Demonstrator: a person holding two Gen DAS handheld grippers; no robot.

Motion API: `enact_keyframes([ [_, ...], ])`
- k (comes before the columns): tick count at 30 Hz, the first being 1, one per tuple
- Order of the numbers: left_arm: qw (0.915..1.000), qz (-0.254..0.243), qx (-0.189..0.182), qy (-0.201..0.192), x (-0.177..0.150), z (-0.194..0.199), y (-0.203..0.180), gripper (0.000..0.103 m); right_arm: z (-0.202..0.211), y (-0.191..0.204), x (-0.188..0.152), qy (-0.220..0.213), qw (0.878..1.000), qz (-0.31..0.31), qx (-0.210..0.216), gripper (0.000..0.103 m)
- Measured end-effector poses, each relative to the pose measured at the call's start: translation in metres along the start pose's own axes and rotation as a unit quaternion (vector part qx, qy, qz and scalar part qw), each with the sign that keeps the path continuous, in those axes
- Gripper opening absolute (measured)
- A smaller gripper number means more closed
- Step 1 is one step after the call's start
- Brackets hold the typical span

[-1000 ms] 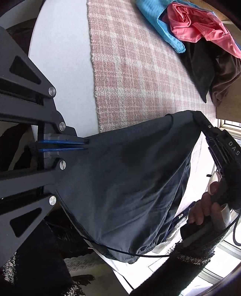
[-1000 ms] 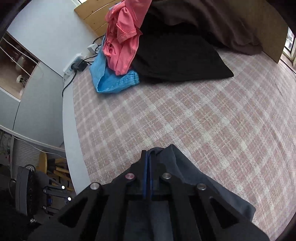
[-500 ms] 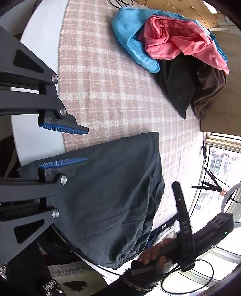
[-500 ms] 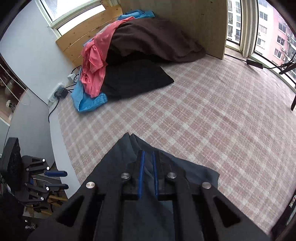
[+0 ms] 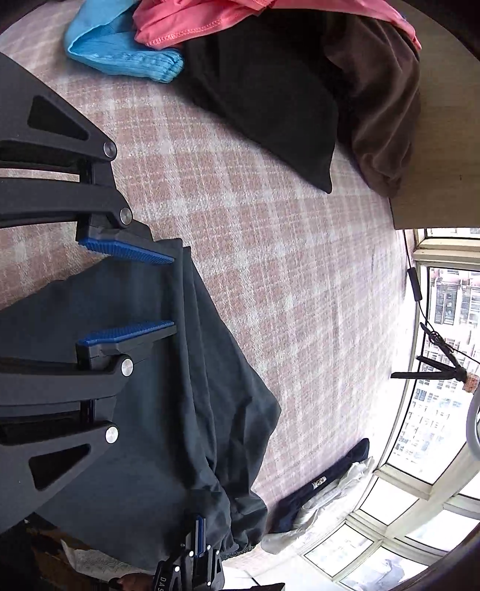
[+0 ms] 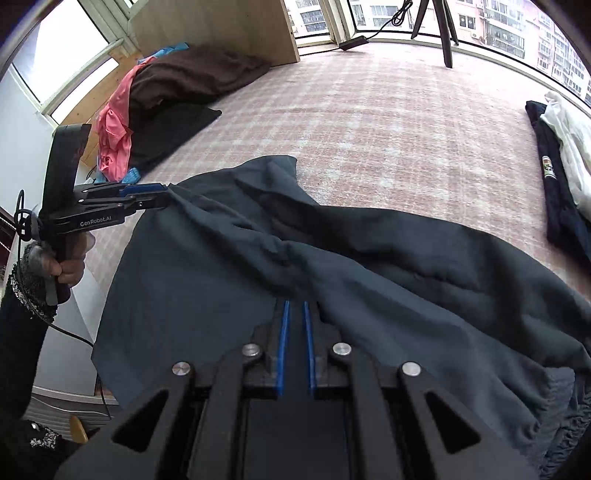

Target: Fold clothes

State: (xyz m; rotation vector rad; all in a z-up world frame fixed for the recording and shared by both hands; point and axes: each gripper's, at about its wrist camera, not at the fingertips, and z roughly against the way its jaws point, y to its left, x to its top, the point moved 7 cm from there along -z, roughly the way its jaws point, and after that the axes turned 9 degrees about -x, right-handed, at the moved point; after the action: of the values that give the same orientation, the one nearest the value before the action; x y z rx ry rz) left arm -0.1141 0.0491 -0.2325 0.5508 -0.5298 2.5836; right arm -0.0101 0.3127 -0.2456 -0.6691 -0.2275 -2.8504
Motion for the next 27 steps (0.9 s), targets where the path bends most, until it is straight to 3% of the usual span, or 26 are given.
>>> enact_keyframes([
  [4, 0.9987, 0.042, -0.026, 0.007, -0.043, 0.033, 0.003, 0.045, 0.027, 0.003, -0.031, -0.014, 0.999, 0.017, -0.03, 0.025],
  [8, 0.9957, 0.06, -0.062, 0.035, -0.072, 0.028, -0.005, 0.045, 0.02, -0.008, -0.065, 0.014, 0.995, 0.011, -0.097, 0.025],
  [11, 0.9946, 0.054, -0.066, 0.06, -0.08, 0.016, -0.01, 0.045, 0.027, -0.004, -0.066, 0.006, 0.995, -0.03, -0.092, 0.025],
  [15, 0.9925, 0.039, -0.087, 0.076, -0.088, 0.009, -0.018, 0.045, 0.041, 0.04, -0.055, -0.036, 0.996, -0.021, -0.08, 0.025],
  [18, 0.9922, 0.029, -0.097, 0.072, -0.09, 0.007, -0.022, 0.044, 0.028, 0.071, -0.058, -0.027, 0.996, -0.018, -0.077, 0.025],
  [20, 0.9912, 0.036, -0.105, 0.072, -0.089, 0.005, -0.021, 0.038, 0.015, 0.083, -0.066, -0.012, 0.996, -0.018, -0.086, 0.025],
  [21, 0.9888, 0.045, -0.12, 0.077, -0.089, 0.002, -0.021, 0.013, 0.008, 0.086, -0.072, 0.0, 0.995, -0.017, -0.094, 0.025],
  [22, 0.9864, 0.057, -0.132, 0.079, -0.088, -0.001, -0.02, 0.004, 0.008, 0.087, -0.075, 0.003, 0.995, -0.023, -0.095, 0.025],
  [27, 0.984, 0.073, -0.153, 0.056, -0.074, 0.005, -0.032, 0.002, 0.032, 0.061, -0.069, -0.029, 0.993, -0.078, -0.088, 0.025],
])
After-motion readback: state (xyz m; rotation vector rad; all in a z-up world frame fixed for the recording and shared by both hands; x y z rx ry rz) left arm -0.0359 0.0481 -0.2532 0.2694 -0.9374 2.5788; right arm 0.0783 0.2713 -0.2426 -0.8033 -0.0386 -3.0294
